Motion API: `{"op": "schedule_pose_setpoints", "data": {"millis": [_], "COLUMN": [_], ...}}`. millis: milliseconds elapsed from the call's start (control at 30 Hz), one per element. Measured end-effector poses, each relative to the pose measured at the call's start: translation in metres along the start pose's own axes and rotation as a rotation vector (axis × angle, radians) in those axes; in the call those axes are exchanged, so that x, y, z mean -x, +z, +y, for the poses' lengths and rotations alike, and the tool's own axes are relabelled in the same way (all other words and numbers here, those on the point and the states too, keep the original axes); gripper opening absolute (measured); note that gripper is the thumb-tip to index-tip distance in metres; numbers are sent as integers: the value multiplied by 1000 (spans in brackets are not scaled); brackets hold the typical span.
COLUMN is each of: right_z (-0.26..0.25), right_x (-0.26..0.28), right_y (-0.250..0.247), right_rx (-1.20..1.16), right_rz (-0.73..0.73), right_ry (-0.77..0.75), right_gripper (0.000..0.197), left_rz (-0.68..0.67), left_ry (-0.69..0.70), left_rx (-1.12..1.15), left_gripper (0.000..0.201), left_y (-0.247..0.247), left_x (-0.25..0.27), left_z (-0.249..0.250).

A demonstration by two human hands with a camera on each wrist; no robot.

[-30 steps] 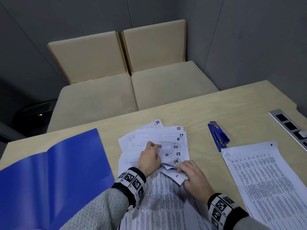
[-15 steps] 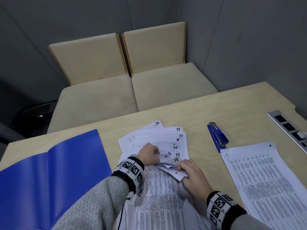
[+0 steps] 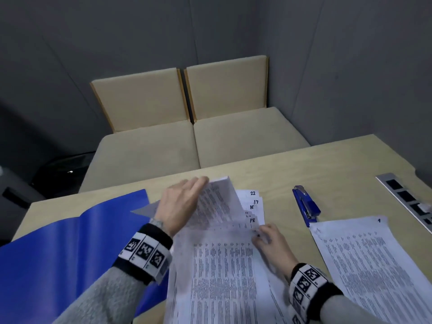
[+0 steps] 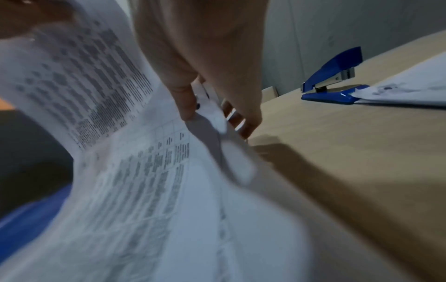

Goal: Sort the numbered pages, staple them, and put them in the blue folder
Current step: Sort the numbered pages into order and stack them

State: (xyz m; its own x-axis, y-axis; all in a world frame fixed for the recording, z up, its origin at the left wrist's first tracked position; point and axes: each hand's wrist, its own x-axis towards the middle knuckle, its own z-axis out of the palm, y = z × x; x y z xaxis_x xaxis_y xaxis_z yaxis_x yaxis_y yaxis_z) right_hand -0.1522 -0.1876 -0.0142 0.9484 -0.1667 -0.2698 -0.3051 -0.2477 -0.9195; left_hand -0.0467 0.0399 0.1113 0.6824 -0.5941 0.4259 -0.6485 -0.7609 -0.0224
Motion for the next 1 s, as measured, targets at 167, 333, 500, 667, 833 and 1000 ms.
{"op": "schedule_pose_setpoints", "data": {"millis": [167, 333, 500, 667, 833, 1000], "right_z": [-27, -102, -167, -205, -207, -192], "right_x": [3, 24, 20, 15, 4, -6], "right_y": [-26, -57, -66, -66, -55, -65], "right_rx": [-350, -352, -295, -276, -419, -387], "right_rz": [-40, -124, 13, -2, -133, 109], "right_ry": [32, -251, -518, -595, -466, -422], "right_gripper": [49, 14, 14, 27, 19, 38], "left_rz": [282, 490, 295, -60, -227, -403], "left_ry": [-116, -296, -190, -60, -34, -376], "left_rx": [-29, 144, 398, 518, 586, 780], "left_gripper": [14, 8, 3, 10, 20, 71], "left_y": [-85, -135, -152, -136, -116, -117], "left_x": [-24, -47, -80, -102, -101, -76], "left_z": [-23, -36, -32, -13, 11, -17]}}
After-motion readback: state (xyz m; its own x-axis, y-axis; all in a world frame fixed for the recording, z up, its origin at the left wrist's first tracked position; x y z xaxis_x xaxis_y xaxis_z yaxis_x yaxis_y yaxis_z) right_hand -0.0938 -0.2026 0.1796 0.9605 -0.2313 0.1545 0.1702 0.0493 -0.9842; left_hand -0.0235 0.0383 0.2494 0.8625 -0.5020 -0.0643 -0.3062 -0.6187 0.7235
